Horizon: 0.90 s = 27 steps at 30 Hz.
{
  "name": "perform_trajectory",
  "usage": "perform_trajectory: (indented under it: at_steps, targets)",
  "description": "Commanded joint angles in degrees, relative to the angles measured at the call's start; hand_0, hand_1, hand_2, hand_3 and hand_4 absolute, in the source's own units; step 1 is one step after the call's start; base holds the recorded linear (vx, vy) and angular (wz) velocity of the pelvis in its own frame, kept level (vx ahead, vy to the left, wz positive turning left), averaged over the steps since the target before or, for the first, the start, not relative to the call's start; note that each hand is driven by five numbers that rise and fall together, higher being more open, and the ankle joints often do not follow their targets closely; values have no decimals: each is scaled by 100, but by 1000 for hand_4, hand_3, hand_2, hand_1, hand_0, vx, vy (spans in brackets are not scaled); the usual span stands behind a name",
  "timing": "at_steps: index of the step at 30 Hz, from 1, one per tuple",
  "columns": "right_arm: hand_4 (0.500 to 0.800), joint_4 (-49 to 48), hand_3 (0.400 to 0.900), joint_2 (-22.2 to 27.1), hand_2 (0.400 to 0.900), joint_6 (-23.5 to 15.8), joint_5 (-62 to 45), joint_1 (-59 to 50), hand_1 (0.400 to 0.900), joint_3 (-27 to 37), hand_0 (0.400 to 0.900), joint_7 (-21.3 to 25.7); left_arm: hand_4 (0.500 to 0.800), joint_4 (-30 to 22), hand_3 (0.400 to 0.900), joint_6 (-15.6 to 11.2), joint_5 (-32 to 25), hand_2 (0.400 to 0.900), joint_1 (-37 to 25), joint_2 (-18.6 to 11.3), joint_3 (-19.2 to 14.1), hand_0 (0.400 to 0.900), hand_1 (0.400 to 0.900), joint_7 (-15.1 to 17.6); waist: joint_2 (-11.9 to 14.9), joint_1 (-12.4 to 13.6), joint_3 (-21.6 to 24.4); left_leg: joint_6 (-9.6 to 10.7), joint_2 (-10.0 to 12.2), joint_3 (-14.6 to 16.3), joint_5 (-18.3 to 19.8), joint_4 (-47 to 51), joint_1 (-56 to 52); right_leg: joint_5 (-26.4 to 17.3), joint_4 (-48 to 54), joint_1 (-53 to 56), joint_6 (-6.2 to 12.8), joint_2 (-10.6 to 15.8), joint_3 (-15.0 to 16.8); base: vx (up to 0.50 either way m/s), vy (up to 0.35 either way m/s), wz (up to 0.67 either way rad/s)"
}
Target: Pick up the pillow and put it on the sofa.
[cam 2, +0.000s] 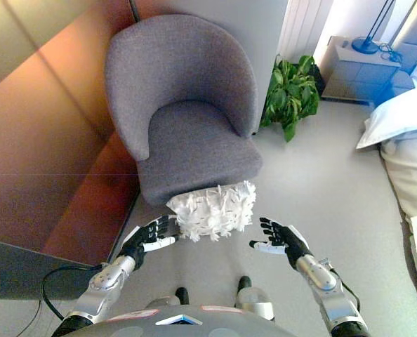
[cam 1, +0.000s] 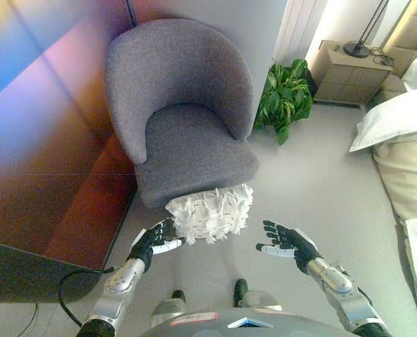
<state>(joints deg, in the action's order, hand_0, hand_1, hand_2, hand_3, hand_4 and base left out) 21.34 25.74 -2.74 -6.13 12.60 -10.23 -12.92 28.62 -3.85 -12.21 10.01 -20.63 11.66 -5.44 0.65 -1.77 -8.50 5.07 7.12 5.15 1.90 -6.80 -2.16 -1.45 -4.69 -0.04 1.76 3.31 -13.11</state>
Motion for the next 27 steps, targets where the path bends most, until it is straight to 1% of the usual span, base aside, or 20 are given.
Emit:
perform_trajectory:
  at_steps: [1, 2, 4, 6, 8, 9, 10, 12, 14, 15, 16, 19, 20, 21, 22, 23, 24, 25, 26, 27]
  targets:
    - [800, -550, 900, 307, 900, -431, -251, -430, 900, 244, 900, 201, 800, -305, 900, -273, -298, 900, -518, -48, -36, 900, 900, -21, 302, -16, -390, -130, -157, -547, -194, -2719, 1331, 226, 436, 591, 21, 30, 123, -17, -54, 8]
    - [800, -522, 900, 305, 900, -425, -258, -459, 900, 269, 900, 237, 800, -320, 900, -273, -353, 900, -535, -28, -32, 900, 900, -2, 294, -4, -427, -114, -187, -604, -285, -2782, 1480, 274, 449, 639, 18, 38, 101, 24, -1, 9]
    - [800, -491, 900, 295, 900, -414, -276, -507, 900, 297, 900, 276, 800, -330, 900, -273, -406, 900, -572, -10, -40, 900, 900, 25, 283, -22, -423, -98, -205, -530, -320, -2560, 1660, 322, 453, 640, 32, 58, 65, 71, 1, 7]
    - [800, -434, 900, 264, 900, -434, -301, -577, 900, 310, 900, 363, 800, -316, 900, -295, -448, 900, -639, -27, -43, 900, 900, 90, 290, 46, -388, -93, -172, -371, -379, -1831, 2089, 354, 511, 666, 106, 48, 89, 216, 44, -8]
    - [800, -339, 900, 289, 900, -487, -286, -701, 900, 229, 900, 465, 800, -310, 900, -337, -423, 900, -713, -17, 51, 900, 900, 158, 164, 161, -404, -8, -22, -389, -997, -638, 2199, 388, 614, 728, 192, -65, 157, 216, 88, -17]
    - [800, -331, 900, 290, 900, -492, -286, -707, 900, 227, 900, 468, 800, -305, 900, -340, -422, 900, -718, -13, 53, 900, 900, 160, 178, 168, -412, -1, -33, -372, -1057, -534, 2139, 385, 617, 735, 189, -51, 164, 211, 79, -22]
    - [800, -244, 900, 288, 900, -523, -286, -845, 900, 163, 900, 563, 800, -246, 900, -365, -416, 900, -824, 4, 106, 900, 900, 246, 90, 243, -428, 70, 17, -314, -1312, 167, 2312, 473, 706, 815, 245, -127, 187, 209, 76, -28]
    - [800, -175, 900, 287, 900, -525, -284, -1015, 900, 68, 900, 644, 800, -236, 900, -394, -437, 900, -900, -5, 111, 900, 900, 354, 74, 347, -418, 150, 25, -253, -1520, 340, 2454, 623, 780, 983, 303, -127, 263, 280, 113, -43]
    - [800, -185, 900, 251, 900, -515, -264, -1024, 900, 48, 900, 645, 800, -252, 900, -404, -519, 900, -850, -20, 74, 900, 900, 384, 87, 395, -339, 65, 74, -233, -1416, 322, 2389, 719, 716, 1010, 330, -100, 353, 280, 120, -30]
    - [800, -163, 900, 141, 900, -517, -254, -1099, 900, 4, 900, 702, 800, -233, 900, -416, -567, 900, -984, -10, 106, 900, 900, 470, 150, 428, -236, 14, -11, -144, -1487, 75, 2446, 942, 618, 1237, 361, 27, 294, 411, 176, -12]
    - [800, -113, 900, 88, 900, -505, -283, -1150, 900, 16, 900, 738, 800, -231, 900, -429, -594, 900, -1058, -50, 104, 900, 900, 509, 209, 450, -189, -74, -65, -146, -1355, -80, 2451, 1115, 442, 1279, 382, 143, 284, 536, 224, -21]
    - [800, -36, 900, -29, 900, -484, -283, -1316, 900, -128, 900, 725, 800, -265, 900, -435, -551, 900, -1222, -214, 113, 900, 900, 565, 442, 540, -112, -349, -227, 69, -977, -293, 2281, 1097, -712, 945, 562, 424, 326, 378, 175, -19]
    - [800, -6, 900, -60, 900, -475, -266, -1370, 900, -159, 900, 736, 800, -272, 900, -431, -535, 900, -1271, -255, 123, 900, 900, 583, 483, 538, -100, -438, -308, 92, -861, -299, 2211, 929, -1117, 741, 622, 486, 337, 230, 126, 5]
    - [800, -4, 900, -58, 900, -475, -266, -1373, 900, -158, 900, 736, 800, -271, 900, -431, -535, 900, -1273, -253, 123, 900, 900, 583, 468, 547, -83, -438, -290, 94, -877, -285, 2227, 910, -1109, 717, 619, 469, 347, 338, 234, 8]
    - [800, -66, 900, -95, 900, -477, -275, -1440, 900, -165, 900, 745, 800, -325, 900, -433, -542, 900, -1291, -340, 94, 900, 900, 640, 499, 478, -133, -659, -487, 116, -609, -282, 1975, 165, -2311, 185, 757, 614, 425, 300, 251, 1]
    - [800, -88, 900, -100, 900, -489, -257, -1510, 900, -210, 900, 748, 800, -332, 900, -440, -520, 900, -1319, -363, 101, 900, 900, 651, 459, 435, -221, -737, -502, 169, -566, -255, 1862, -141, -2845, -53, 828, 609, 399, 300, 250, 1]
    - [800, -86, 900, -97, 900, -489, -258, -1513, 900, -210, 900, 748, 800, -331, 900, -440, -520, 900, -1322, -360, 100, 900, 900, 651, 439, 446, -209, -735, -478, 172, -581, -242, 1875, -167, -2827, -71, 822, 584, 407, 259, 251, -6]
    - [800, -171, 900, -82, 900, -474, -79, -1615, 900, -219, 900, 810, 800, -467, 900, -438, -522, 900, -1312, -419, 101, 900, 900, 687, 299, 380, -358, -893, -498, 240, -440, -86, 1567, -474, -3484, -416, 856, 726, 113, 287, 215, -5]
    - [800, -206, 900, -77, 900, -464, 49, -1686, 900, -226, 900, 875, 800, -462, 900, -443, -522, 900, -1327, -426, 98, 900, 900, 724, 261, 349, -429, -930, -499, 257, -393, 30, 1408, -422, -3581, -655, 859, 792, -20, 292, 212, -2]
    - [800, -206, 900, -78, 900, -462, 53, -1692, 900, -228, 900, 878, 800, -459, 900, -445, -521, 900, -1331, -425, 96, 900, 900, 724, 284, 340, -444, -933, -527, 259, -394, 41, 1391, -392, -3621, -657, 865, 823, -15, 271, 53, 3]
